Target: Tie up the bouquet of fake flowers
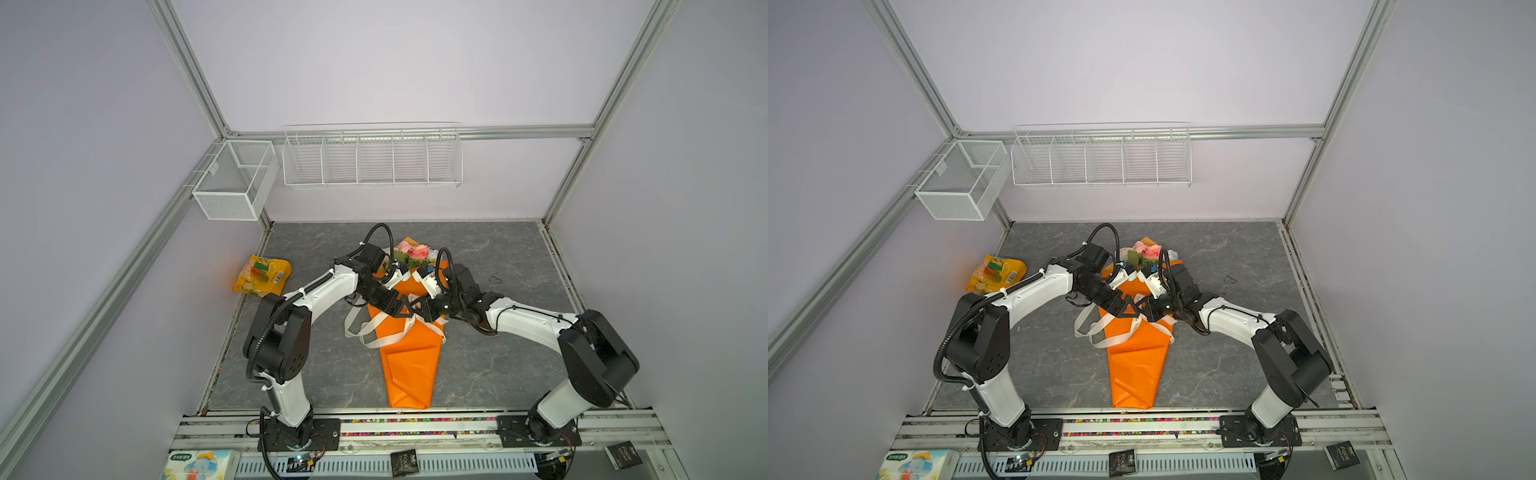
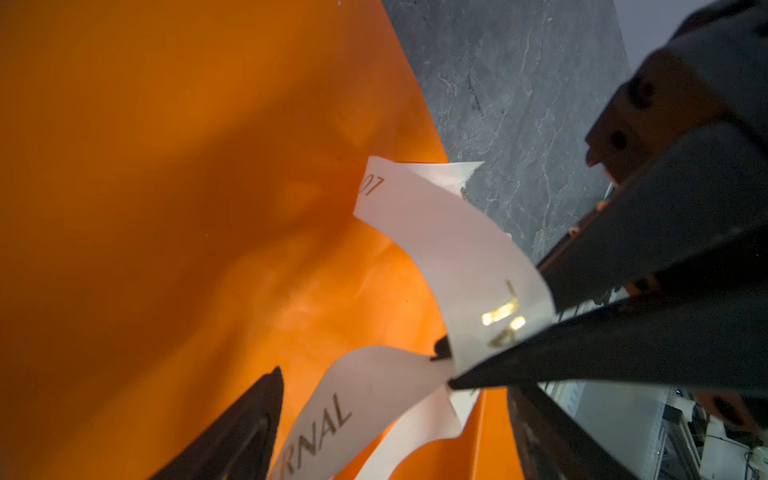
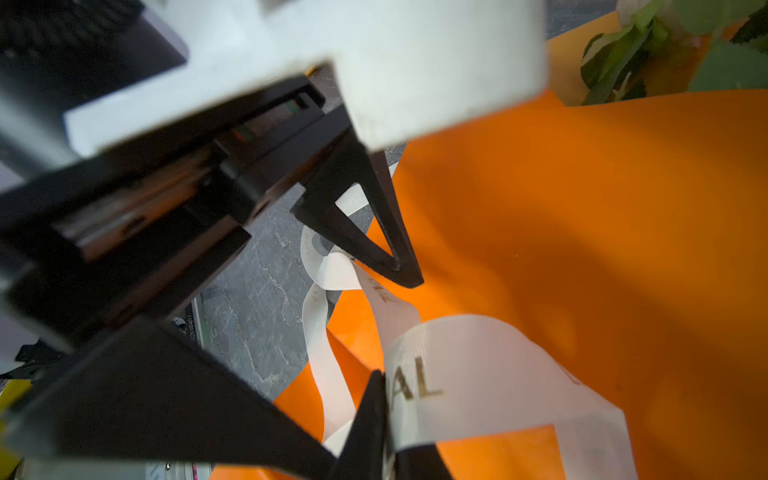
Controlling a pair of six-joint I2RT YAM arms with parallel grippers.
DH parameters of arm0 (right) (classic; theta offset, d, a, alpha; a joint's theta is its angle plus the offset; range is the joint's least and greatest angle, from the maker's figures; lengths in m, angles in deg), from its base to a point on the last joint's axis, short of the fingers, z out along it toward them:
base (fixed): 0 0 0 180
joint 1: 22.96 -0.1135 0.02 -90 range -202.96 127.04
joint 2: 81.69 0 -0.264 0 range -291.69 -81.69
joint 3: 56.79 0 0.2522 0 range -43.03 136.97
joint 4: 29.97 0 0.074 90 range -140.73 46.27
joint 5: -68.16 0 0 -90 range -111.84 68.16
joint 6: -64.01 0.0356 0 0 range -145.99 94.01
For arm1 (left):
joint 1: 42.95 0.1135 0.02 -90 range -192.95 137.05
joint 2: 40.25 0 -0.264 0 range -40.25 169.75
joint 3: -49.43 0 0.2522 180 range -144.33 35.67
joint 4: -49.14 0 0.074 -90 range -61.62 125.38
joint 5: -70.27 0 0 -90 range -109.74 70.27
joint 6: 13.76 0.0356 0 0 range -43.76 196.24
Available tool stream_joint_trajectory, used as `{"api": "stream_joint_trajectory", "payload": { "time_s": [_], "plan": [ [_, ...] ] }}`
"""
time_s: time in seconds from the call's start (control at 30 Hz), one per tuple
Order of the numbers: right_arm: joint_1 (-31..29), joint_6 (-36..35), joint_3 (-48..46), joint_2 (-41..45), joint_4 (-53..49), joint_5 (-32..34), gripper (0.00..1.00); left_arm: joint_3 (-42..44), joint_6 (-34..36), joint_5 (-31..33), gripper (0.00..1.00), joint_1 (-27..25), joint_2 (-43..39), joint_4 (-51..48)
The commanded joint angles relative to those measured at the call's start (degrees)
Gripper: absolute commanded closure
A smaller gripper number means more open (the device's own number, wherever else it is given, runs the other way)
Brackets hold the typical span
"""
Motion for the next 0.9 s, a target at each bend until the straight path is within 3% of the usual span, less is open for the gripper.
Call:
{"api": "stream_joint_trajectory", "payload": {
  "time_s": [0.0,0.27,0.57,0.87],
  "plan": [
    [0.5,1.3,-0.2,0.0,2.1,-1.0,0.89,0.2,2.5,-3.7,0.18,-0.1,-0.2,-1.8],
    [1.3,4.5,0.0,-0.6,4.1,-2.0,0.88,2.0,0.0,-0.1,0.27,-2.2,-1.1,-1.1],
    [1.4,6.9,-0.3,-1.0,5.2,-2.5,0.87,5.3,-4.8,5.9,0.54,-3.4,-5.1,6.2],
    [1.6,8.3,-0.8,-0.8,5.9,-2.1,0.85,4.7,-5.1,2.6,0.78,-3.3,-5.2,7.0]
  ]
}}
